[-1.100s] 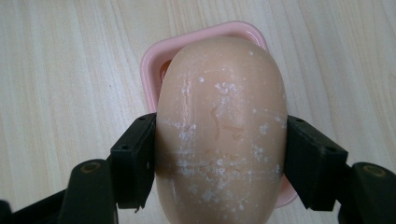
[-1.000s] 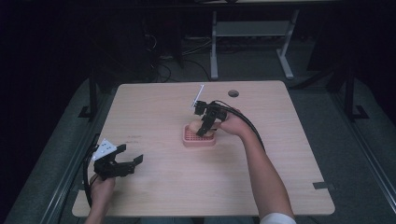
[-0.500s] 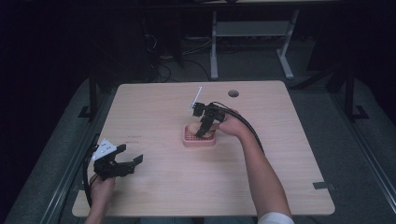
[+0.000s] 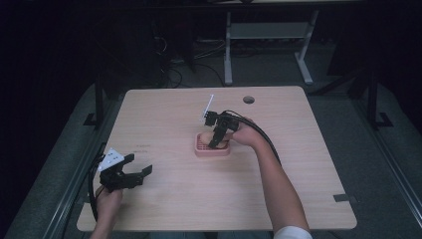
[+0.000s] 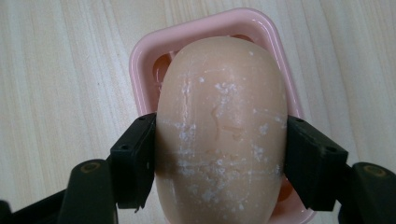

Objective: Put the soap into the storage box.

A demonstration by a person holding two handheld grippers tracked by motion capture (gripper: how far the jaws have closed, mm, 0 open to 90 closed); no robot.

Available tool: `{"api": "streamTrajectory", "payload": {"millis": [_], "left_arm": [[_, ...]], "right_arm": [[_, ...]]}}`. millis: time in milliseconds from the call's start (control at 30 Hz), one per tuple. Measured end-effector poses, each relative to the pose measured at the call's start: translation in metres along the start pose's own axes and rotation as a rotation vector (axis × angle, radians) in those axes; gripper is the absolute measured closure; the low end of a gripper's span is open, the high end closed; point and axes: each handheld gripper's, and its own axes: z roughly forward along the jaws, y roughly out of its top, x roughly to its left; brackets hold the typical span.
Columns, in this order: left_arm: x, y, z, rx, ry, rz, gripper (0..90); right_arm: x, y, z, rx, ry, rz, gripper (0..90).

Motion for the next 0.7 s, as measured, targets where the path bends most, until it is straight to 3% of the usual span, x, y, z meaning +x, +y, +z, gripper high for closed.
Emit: {"api": "streamTrajectory", "payload": {"millis": [700], "left_arm": [[0.0000,0.0000,0.0002,-0.002,0.000,-0.002,14.2]], "right_arm": [[-0.0001,0.0007,0.0039,0.005,0.004,-0.003,31.4]]}}
